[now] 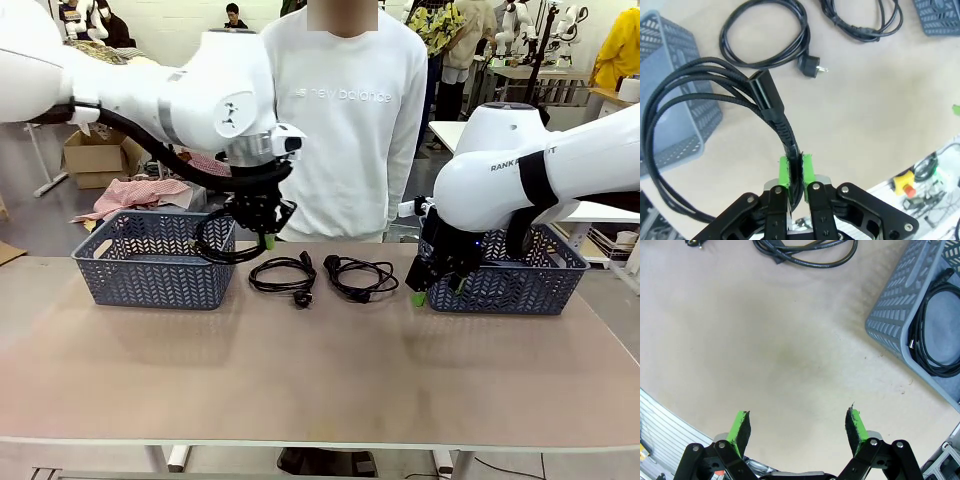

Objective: Organize the cables according to human instructions.
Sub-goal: Pick up a bundle of cables and place it in the basket indicated by the human.

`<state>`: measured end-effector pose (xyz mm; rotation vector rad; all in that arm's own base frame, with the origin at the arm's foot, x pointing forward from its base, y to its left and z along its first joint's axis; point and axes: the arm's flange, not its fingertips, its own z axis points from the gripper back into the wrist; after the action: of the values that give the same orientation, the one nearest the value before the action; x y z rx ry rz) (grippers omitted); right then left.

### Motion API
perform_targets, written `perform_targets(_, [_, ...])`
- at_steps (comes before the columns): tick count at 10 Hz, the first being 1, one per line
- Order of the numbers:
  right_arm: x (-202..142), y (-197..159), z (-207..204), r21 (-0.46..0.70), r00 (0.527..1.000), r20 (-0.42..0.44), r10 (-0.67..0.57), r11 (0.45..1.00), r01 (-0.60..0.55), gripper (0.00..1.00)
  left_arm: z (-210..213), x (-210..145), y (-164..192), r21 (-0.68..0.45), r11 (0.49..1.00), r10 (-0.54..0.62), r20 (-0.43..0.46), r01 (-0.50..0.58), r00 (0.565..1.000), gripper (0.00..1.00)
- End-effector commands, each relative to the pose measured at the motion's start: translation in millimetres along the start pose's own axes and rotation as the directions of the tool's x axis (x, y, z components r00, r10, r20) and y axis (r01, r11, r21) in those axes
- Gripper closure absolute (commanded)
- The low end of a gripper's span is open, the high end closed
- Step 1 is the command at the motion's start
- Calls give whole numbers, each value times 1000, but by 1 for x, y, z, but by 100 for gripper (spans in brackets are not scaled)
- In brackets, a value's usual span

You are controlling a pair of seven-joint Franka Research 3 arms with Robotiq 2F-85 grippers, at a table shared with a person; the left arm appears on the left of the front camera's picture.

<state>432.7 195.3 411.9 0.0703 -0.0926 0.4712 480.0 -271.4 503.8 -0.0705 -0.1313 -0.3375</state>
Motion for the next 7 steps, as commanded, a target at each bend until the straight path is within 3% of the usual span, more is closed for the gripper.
perform_targets(1, [0,0,2,0,1000,5,0,1000,0,0,8,-3,22,-35,999,-19,-44,17,999,100])
perform_targets(3, [0,0,2,0,1000,5,0,1000,0,0,8,0,36,-24,1000,-6,-35,5,999,100])
perform_targets(7, [0,0,2,0,1000,5,0,1000,0,0,0,1,27,-18,1000,-7,-31,7,999,100])
